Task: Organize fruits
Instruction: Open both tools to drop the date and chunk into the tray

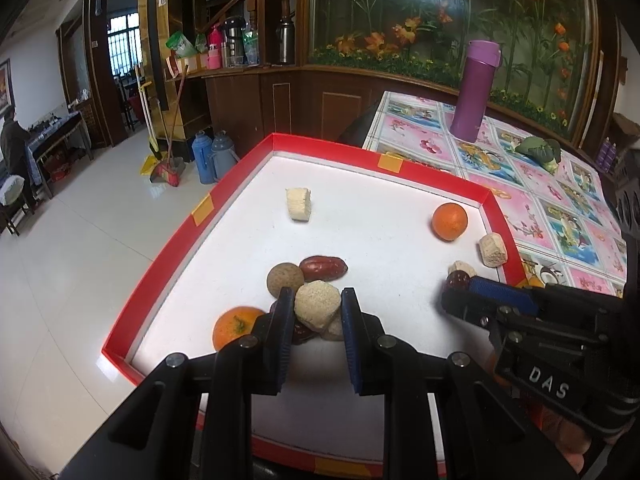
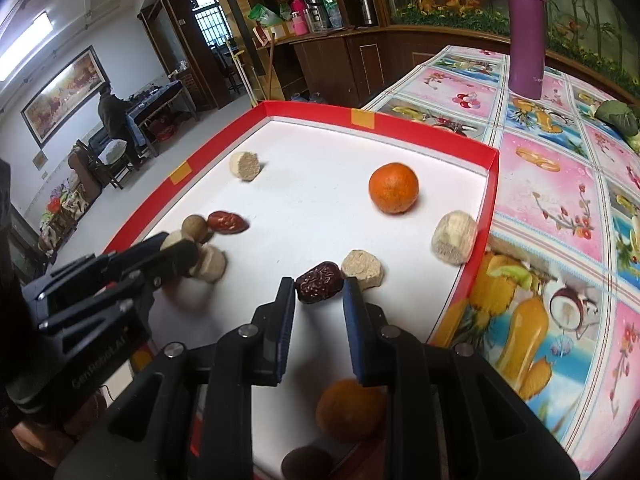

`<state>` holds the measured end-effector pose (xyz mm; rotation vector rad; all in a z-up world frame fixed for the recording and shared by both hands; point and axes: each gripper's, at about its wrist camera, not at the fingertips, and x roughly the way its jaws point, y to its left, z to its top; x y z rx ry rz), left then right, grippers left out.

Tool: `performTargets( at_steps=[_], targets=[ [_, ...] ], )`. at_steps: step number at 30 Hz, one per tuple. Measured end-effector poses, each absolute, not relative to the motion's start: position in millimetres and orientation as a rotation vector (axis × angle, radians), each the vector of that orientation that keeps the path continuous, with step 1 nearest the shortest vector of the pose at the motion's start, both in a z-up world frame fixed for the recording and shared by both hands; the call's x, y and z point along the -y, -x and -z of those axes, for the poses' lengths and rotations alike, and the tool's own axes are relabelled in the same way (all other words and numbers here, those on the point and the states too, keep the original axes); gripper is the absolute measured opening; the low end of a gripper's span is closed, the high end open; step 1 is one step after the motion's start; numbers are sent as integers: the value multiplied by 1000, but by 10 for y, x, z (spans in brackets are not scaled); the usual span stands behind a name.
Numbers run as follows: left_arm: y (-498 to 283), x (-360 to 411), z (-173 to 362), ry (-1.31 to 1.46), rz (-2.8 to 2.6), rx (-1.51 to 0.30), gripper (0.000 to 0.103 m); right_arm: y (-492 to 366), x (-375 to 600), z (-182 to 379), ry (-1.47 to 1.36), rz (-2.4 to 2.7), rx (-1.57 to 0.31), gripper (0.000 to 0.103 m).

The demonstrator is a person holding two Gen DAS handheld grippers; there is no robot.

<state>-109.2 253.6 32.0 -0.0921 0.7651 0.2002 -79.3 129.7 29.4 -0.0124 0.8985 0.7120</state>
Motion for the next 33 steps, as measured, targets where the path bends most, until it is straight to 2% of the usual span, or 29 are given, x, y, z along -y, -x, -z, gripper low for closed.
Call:
performTargets(
  at_steps=[20, 24, 25, 28, 33],
  targets=[
    [986, -2297, -328, 75, -139, -782, 23, 460, -1167, -249, -32, -716, -943, 27],
    [971, -2277, -333, 91, -137, -792, 38, 446, -1085, -254, -86, -750, -971, 28],
    [982, -2267, -335, 92, -140, -793, 41, 446, -1064, -258, -97, -754, -973, 32],
    [1014, -2240, -370, 87, -147, -780, 43, 479, -953, -310, -161, -781, -952, 51],
    [1115, -2241, -511, 84, -184, -734, 55, 571, -814, -461, -178, -767, -895, 52]
  ],
)
